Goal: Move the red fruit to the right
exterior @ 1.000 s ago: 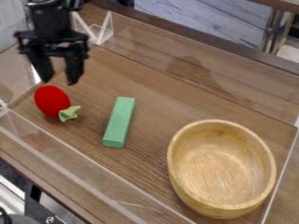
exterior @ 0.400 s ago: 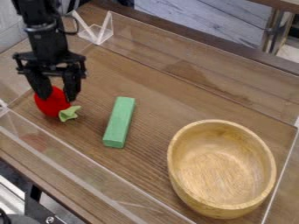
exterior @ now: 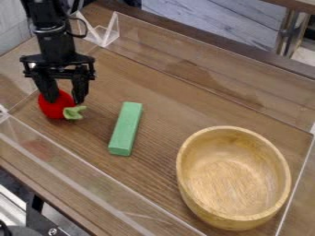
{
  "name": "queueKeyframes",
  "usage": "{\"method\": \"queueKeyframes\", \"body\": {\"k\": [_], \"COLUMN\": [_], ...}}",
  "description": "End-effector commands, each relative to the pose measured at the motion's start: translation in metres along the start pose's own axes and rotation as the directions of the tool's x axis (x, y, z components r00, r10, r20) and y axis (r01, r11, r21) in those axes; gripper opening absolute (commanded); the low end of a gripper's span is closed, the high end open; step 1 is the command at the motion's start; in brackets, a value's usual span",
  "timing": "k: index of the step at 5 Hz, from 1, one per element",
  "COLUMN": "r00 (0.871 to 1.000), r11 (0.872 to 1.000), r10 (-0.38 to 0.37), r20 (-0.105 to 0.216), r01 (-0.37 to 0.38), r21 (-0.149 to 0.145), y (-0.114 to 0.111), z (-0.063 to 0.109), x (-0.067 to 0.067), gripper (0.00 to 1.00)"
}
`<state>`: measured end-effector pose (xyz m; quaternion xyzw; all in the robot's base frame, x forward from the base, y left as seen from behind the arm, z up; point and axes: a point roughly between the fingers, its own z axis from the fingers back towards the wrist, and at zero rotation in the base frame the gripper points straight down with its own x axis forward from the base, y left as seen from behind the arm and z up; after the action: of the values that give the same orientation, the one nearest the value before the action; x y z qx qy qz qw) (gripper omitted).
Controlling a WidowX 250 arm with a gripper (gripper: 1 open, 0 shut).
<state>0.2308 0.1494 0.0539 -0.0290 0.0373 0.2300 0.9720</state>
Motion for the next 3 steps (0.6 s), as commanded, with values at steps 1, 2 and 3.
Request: {"method": "queueKeyframes", "body": {"k": [1, 2, 3], "r00": [0.998, 0.996, 0.986], "r11": [0.999, 0.997, 0.987], "r10": [0.044, 0.08, 0.163], "r20": [0.04, 0.034, 0.027], "r01": [-0.044, -0.081, -0.163], "r21": [0.006, 0.003, -0.004], "y": [0.0002, -0.0017, 0.0074], "z": [0.0153, 0.0169, 0.0089], "x": [0.0085, 0.01, 0.0137], "gripper": [1.0, 1.0, 0.0]}}
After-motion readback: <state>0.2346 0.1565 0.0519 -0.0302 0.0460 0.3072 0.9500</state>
